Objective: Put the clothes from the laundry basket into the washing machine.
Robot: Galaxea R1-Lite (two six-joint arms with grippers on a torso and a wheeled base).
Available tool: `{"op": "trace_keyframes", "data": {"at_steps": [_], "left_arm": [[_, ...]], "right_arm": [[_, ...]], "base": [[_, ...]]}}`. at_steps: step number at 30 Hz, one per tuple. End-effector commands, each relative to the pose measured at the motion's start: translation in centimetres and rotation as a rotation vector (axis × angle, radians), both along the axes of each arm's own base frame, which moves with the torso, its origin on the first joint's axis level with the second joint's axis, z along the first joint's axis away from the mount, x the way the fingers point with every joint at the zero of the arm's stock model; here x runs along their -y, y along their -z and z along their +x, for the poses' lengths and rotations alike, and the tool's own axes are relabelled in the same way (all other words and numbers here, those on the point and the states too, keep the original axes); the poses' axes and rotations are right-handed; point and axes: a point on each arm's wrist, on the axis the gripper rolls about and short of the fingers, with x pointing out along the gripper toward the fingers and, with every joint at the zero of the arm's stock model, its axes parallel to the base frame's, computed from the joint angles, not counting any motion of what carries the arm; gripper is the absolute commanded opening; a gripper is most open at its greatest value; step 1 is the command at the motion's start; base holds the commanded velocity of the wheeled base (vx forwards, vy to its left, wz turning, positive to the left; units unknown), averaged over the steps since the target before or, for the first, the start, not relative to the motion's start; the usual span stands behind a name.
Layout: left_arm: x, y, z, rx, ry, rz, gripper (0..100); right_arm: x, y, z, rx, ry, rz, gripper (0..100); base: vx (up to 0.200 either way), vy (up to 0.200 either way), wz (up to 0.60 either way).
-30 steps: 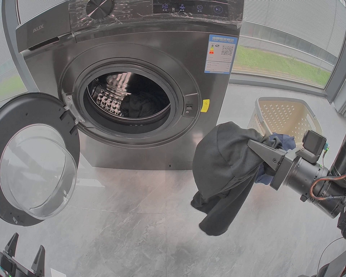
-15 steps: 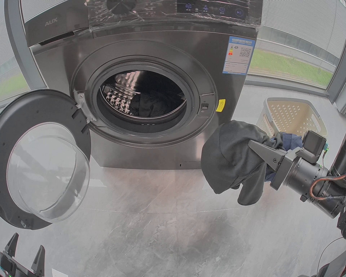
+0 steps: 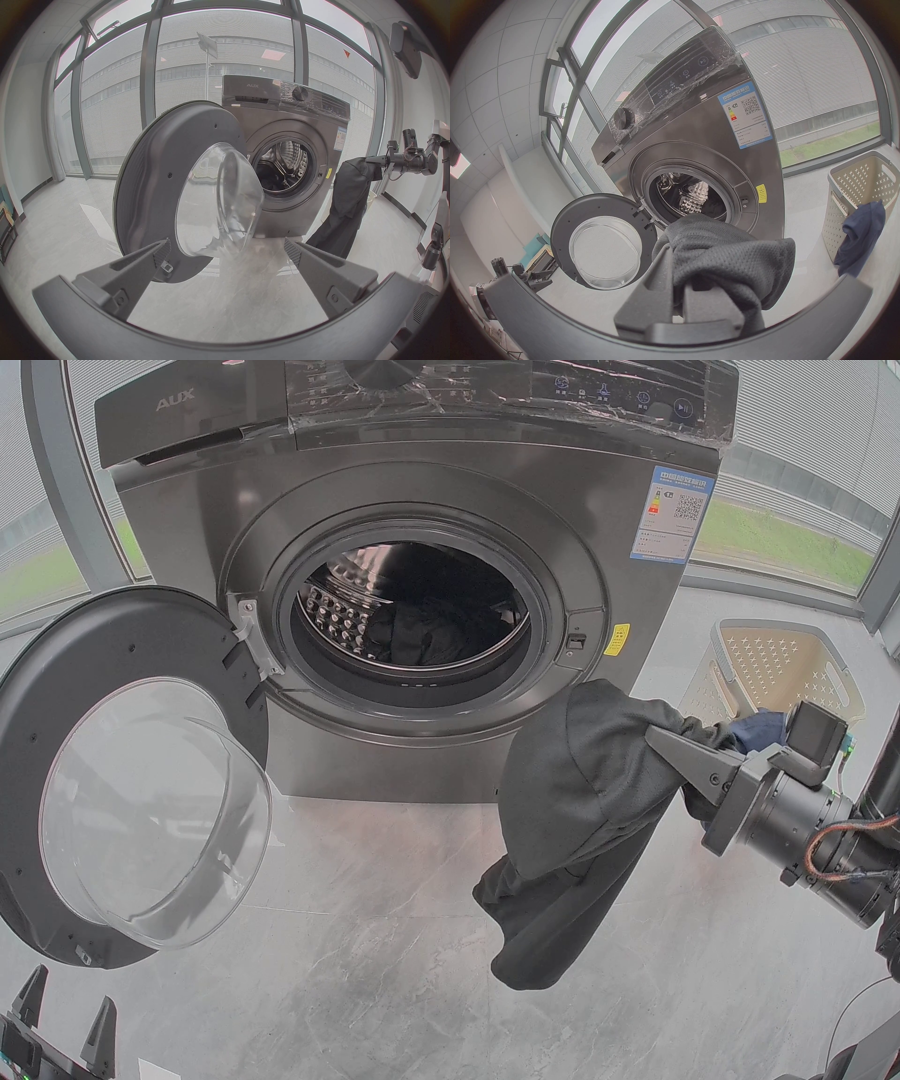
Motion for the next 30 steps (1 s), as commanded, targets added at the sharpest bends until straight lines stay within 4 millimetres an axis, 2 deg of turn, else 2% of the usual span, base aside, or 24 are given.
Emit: {"op": "trace_keyframes", "data": {"at_steps": [1, 10, 16, 30], "left_arm": [[0.00, 0.48, 0.01, -0.002, 0.000, -0.001, 100], [0.00, 0.48, 0.01, -0.002, 0.000, -0.001, 100], [0.00, 0.48, 0.01, -0.002, 0.000, -0.001, 100], [0.00, 0.48, 0.01, -0.002, 0.000, -0.001, 100]], "right_arm": [[-0.01, 0.01, 0.00, 0.000, 0.000, 0.000, 0], [-0.09, 0.22, 0.07, -0.007, -0.005, -0.006, 0], [-0.07, 0.19, 0.04, -0.006, -0.005, -0.005, 0], [-0.07, 0.19, 0.04, -0.006, -0.005, -0.005, 0]], "base": [[0.000, 0.000, 0.00], [0.000, 0.000, 0.00], [0.000, 0.200, 0.00], [0.000, 0.000, 0.00]]}}
